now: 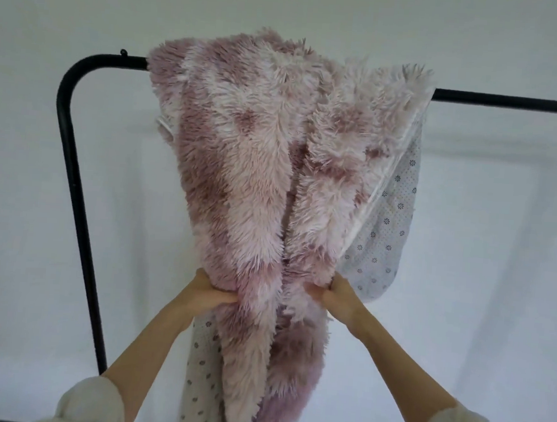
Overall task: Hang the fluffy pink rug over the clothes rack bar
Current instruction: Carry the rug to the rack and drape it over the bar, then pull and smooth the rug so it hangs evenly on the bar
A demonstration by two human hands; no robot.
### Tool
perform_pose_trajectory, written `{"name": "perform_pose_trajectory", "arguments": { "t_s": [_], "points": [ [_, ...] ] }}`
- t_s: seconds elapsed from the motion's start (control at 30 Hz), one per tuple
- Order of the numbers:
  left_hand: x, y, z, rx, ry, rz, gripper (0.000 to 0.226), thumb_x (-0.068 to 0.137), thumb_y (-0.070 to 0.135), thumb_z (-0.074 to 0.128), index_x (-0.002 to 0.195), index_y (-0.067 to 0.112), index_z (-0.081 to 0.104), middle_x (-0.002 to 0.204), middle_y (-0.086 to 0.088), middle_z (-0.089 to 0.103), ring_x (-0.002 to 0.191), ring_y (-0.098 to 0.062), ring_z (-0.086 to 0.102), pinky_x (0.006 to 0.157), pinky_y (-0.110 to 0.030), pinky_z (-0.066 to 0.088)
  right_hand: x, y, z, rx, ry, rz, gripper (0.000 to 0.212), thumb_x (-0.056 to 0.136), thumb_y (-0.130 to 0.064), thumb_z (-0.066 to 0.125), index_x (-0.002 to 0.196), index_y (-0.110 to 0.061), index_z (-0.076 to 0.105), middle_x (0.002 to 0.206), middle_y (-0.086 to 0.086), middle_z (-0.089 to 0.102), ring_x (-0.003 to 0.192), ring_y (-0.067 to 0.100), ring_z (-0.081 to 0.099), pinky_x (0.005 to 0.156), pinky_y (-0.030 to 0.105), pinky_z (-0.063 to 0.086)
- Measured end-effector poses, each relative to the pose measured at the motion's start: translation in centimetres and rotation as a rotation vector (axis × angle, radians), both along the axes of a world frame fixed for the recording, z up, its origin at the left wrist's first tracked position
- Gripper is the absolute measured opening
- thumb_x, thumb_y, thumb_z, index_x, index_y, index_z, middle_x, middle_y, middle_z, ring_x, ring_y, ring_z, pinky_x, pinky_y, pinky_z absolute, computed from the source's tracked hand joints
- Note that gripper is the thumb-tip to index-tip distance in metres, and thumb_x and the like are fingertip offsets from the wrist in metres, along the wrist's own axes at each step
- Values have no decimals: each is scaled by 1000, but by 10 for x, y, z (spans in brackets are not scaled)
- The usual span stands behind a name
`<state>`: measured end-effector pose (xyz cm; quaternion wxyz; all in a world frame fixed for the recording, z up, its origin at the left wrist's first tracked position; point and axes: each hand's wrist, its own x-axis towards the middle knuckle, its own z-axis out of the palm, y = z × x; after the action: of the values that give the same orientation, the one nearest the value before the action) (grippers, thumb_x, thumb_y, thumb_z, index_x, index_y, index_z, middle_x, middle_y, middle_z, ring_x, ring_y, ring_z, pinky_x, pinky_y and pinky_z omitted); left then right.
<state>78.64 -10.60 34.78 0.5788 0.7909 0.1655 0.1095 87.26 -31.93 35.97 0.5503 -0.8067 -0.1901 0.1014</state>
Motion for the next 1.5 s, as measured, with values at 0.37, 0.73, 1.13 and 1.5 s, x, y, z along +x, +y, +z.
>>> {"name": "perform_pose_trajectory", "arguments": {
  "t_s": [0.37, 0.73, 1.13, 1.5],
  "points": [
    [-13, 9, 37, 113, -273, 192, 32, 88, -6, 38, 108, 11, 56, 97, -4, 61, 90, -20, 58, 75, -24, 44, -12, 14, 38, 248, -96, -64, 23, 97, -16, 46, 76, -19, 54, 67, -4, 52, 59, 9, 46, 55, 19, 36],
    [-49, 14, 164, -74, -685, 170, 29, 88, -6, 40, 73, 10, 58, 60, 2, 61, 43, 2, 55, 44, -11, 45, -41, 13, 152, 723, -170, -28, 19, 93, -8, 46, 80, -20, 55, 46, -7, 51, 36, 8, 42, 39, 15, 31],
    [-34, 6, 300, -144, -845, 257, 37, 92, 15, 55, 125, -2, 50, 74, 4, 50, 59, -5, 44, 33, -4, 36, -46, 4, 291, 707, -375, -100, 27, 97, -16, 41, 122, -14, 50, 80, -3, 57, 66, 10, 54, 55, 20, 44],
    [17, 49, 302, -64, -768, 307, 11, 92, 11, 53, 101, 6, 58, 72, -2, 51, 60, -10, 47, 36, -9, 39, 5, -12, 309, 434, -547, -337, 30, 97, -14, 38, 68, -22, 40, 64, -6, 37, 57, 9, 36, 32, 6, 29]
  ]
}}
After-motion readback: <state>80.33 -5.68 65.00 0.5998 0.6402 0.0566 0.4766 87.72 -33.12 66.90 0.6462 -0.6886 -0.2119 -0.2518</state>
